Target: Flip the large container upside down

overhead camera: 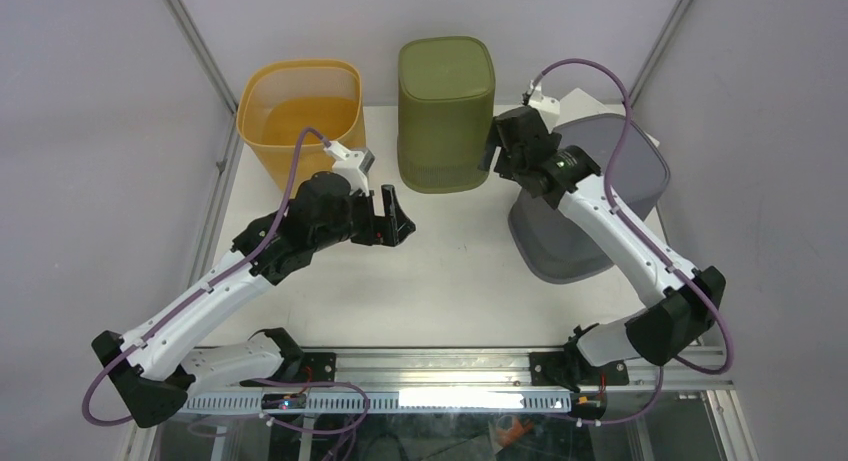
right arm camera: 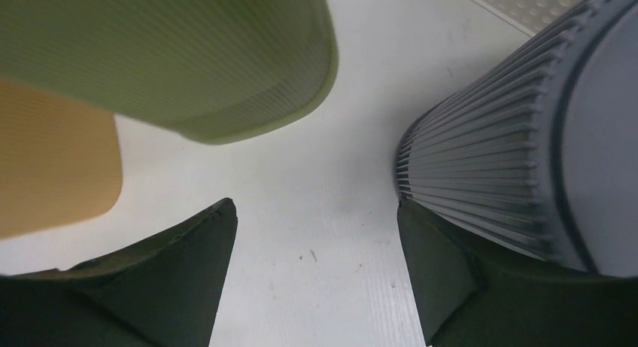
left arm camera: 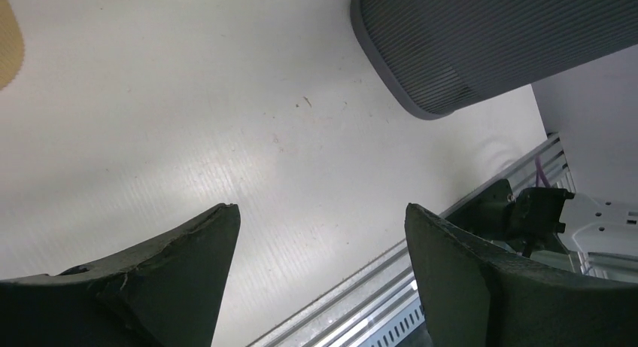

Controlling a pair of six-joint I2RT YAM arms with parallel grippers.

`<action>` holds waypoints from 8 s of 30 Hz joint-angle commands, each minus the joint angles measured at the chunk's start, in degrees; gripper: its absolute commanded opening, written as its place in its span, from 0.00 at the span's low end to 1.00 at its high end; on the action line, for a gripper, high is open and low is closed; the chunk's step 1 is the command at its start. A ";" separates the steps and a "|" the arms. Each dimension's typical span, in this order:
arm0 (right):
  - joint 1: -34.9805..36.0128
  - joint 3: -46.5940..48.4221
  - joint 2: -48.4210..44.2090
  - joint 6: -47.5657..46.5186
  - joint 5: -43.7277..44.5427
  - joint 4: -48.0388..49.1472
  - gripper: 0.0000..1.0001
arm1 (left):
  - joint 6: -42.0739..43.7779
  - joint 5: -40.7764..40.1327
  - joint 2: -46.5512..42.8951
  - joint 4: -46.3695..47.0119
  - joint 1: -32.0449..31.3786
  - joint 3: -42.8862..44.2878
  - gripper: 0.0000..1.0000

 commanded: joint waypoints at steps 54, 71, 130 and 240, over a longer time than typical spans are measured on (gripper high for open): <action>9.97 -13.16 -16.74 3.03 -3.84 3.38 0.81 | 20.29 -13.41 43.20 -14.87 22.34 53.48 0.41; 9.97 -13.50 -18.22 1.51 -8.49 4.67 0.83 | 15.44 8.66 20.49 -17.19 22.32 44.89 0.00; -7.96 -22.42 -26.03 7.77 -38.81 1.97 0.97 | -1.84 11.76 -5.64 4.90 22.32 -3.23 0.57; 1.10 11.44 -19.25 -12.46 5.72 -9.14 0.99 | -1.63 -9.65 0.35 0.29 20.10 9.09 0.99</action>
